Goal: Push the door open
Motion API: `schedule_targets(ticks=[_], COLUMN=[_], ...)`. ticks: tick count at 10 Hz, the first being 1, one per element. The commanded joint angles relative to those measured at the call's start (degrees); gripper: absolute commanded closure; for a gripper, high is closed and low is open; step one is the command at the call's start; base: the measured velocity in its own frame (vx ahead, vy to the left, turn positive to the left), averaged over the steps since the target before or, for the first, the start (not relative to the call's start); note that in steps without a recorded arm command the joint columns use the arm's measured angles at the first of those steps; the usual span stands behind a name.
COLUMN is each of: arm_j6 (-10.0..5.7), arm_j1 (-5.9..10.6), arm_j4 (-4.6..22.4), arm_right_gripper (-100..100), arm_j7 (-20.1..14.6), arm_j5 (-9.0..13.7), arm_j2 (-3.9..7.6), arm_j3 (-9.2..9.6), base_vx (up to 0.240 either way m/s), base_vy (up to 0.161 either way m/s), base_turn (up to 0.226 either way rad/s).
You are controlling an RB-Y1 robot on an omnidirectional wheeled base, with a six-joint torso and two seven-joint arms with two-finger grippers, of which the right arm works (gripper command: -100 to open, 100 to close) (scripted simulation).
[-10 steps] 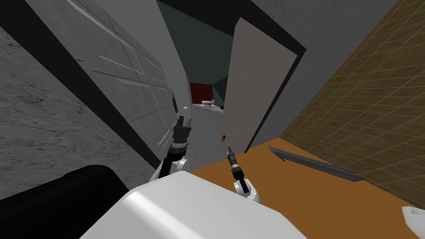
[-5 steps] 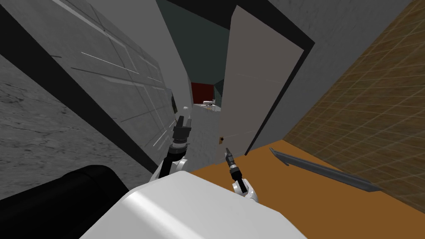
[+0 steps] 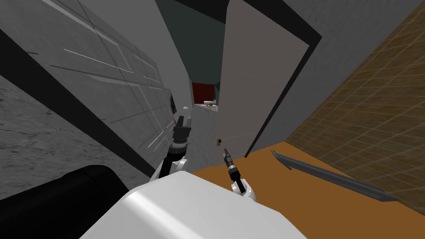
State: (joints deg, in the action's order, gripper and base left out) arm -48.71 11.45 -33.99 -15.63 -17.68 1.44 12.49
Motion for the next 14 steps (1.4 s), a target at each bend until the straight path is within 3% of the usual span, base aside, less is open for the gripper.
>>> schedule_targets(ticks=[1,2,5,8,10,11,12,14], arm_j6=[0.0,-0.1,-0.21,-0.32,-0.4,-0.43,-0.43,-0.43], arm_j1=[0.0,-0.02,-0.1,-0.17,-0.23,-0.09,-0.09,-0.09], arm_j4=[0.0,0.23,0.47,0.71,0.89,0.98,0.98,0.98], arm_right_gripper=[-100,-100,-100,-100,-100,-100,100,100], arm_j7=[0.0,0.22,0.68,1.14,1.49,1.35,1.35,1.35], arm_j5=[0.0,0.13,0.37,0.63,0.81,0.76,0.76,0.76], arm_j2=[0.0,0.75,1.0,0.39,-0.72,-0.31,-0.31,-0.31], arm_j3=[0.0,-0.17,-0.46,-0.75,-0.97,-0.92,-0.92,-0.92], base_vx=[0.054,0.109,0.173,0.176,0.178,0.063,-0.014,-0.018], base_vy=[-0.04,0.07,0.08,0.068,0.069,0.028,-0.003,-0.009], base_turn=[0.02,0.043,0.028,0.023,0.031,-0.008,0.004,0.007])
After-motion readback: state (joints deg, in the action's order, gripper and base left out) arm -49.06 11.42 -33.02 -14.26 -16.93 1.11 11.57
